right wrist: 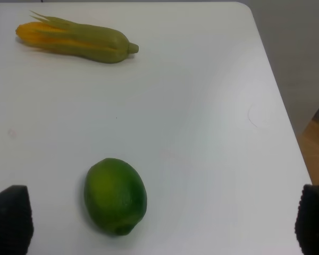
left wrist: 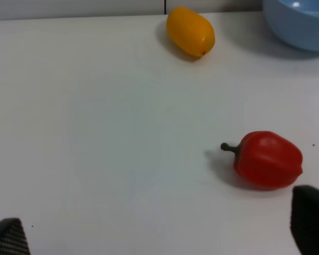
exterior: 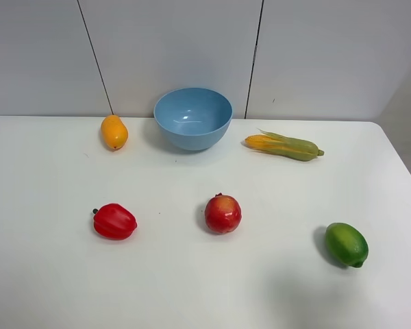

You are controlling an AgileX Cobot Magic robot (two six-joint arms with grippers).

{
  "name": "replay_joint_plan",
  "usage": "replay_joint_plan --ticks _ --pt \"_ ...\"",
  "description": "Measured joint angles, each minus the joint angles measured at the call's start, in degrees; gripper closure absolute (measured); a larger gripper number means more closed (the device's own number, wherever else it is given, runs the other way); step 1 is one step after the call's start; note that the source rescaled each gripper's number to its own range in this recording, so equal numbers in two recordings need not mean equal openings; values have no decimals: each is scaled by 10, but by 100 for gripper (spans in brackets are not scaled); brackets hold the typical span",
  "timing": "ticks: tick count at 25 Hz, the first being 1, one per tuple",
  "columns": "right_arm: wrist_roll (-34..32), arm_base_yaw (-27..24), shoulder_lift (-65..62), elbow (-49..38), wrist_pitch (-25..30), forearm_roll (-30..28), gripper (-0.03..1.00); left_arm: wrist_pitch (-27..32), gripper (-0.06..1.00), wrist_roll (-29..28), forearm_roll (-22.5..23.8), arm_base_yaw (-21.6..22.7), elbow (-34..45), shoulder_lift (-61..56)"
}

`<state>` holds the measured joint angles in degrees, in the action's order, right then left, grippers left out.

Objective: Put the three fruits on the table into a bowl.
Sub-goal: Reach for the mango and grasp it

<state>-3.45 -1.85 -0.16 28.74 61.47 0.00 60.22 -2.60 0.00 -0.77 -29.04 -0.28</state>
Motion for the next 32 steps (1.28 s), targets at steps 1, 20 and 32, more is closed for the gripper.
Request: replay_joint_plan --ticks 1,20,32 --pt "0 0 0 0 0 0 -3 0 -5 -6 -3 0 -1 6" --pt "0 0 0 0 0 0 -3 -242 -5 -70 -42 0 -347 751" --pt "0 0 0 0 0 0 -3 -231 -5 -76 -44 -50 -559 1049"
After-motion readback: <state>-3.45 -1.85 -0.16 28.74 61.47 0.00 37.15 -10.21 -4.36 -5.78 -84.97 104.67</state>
